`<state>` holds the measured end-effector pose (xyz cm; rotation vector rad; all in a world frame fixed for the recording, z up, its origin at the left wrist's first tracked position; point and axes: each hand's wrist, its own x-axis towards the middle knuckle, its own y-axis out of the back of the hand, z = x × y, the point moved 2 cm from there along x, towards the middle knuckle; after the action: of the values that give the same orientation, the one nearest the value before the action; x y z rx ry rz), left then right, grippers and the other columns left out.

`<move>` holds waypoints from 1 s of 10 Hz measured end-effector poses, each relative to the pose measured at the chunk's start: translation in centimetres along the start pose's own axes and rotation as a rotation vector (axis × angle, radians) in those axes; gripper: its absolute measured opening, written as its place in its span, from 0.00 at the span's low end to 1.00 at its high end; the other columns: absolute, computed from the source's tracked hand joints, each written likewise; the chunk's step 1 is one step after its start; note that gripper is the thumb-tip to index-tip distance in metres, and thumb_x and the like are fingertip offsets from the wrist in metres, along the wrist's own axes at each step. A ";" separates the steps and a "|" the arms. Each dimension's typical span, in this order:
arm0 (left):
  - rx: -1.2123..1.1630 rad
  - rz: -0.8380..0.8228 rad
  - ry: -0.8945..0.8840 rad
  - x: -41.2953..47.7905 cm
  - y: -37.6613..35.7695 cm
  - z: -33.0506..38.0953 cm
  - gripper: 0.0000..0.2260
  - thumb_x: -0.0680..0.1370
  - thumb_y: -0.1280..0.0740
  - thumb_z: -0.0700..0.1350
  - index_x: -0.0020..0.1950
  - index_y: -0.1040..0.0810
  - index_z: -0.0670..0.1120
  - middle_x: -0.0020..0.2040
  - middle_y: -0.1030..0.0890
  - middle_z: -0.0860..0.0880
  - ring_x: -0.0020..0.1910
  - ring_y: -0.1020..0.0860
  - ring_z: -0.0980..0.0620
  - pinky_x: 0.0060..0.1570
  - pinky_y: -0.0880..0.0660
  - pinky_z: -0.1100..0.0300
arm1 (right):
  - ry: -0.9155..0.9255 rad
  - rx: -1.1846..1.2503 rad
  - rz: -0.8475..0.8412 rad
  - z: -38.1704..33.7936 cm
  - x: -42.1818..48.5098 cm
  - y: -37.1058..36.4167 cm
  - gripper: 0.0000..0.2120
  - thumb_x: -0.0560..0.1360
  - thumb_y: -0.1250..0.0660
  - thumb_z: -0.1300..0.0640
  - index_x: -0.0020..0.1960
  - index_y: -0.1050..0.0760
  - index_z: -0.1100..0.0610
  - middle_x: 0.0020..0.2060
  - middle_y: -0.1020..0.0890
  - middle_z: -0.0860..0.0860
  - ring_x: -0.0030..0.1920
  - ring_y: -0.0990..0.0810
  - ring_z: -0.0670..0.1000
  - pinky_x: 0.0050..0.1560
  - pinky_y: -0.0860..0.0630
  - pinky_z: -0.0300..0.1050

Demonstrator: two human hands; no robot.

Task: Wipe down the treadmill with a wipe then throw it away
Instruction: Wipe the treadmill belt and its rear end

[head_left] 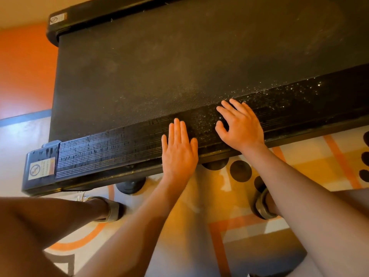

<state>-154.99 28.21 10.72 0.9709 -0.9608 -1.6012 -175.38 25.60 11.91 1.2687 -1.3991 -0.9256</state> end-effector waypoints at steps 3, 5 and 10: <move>-0.012 -0.072 0.018 4.8 0.2 0.7 0.29 0.87 0.54 0.57 0.84 0.55 0.45 0.84 0.57 0.46 0.83 0.58 0.45 0.79 0.57 0.44 | -0.001 -0.003 -0.001 0.0 0.0 0.2 0.26 0.81 0.44 0.44 0.73 0.25 0.54 0.74 0.26 0.54 0.77 0.33 0.56 0.78 0.38 0.59; -0.108 -0.058 -0.044 5.7 0.1 0.4 0.27 0.87 0.52 0.55 0.84 0.54 0.47 0.84 0.57 0.46 0.83 0.59 0.46 0.75 0.65 0.49 | -0.007 0.000 -0.005 0.0 0.0 0.2 0.25 0.81 0.44 0.44 0.73 0.24 0.54 0.74 0.26 0.54 0.77 0.32 0.56 0.78 0.37 0.60; -0.206 0.081 0.021 1.1 3.5 -6.9 0.25 0.87 0.48 0.51 0.84 0.48 0.48 0.85 0.53 0.50 0.83 0.58 0.51 0.79 0.61 0.43 | -0.022 -0.020 -0.081 -0.6 -0.1 0.6 0.24 0.83 0.44 0.47 0.75 0.27 0.55 0.76 0.28 0.55 0.78 0.34 0.57 0.79 0.40 0.60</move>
<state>-147.67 25.58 11.24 0.7948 -0.7932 -1.5838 -174.92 25.83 12.62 1.3116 -1.3606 -1.0085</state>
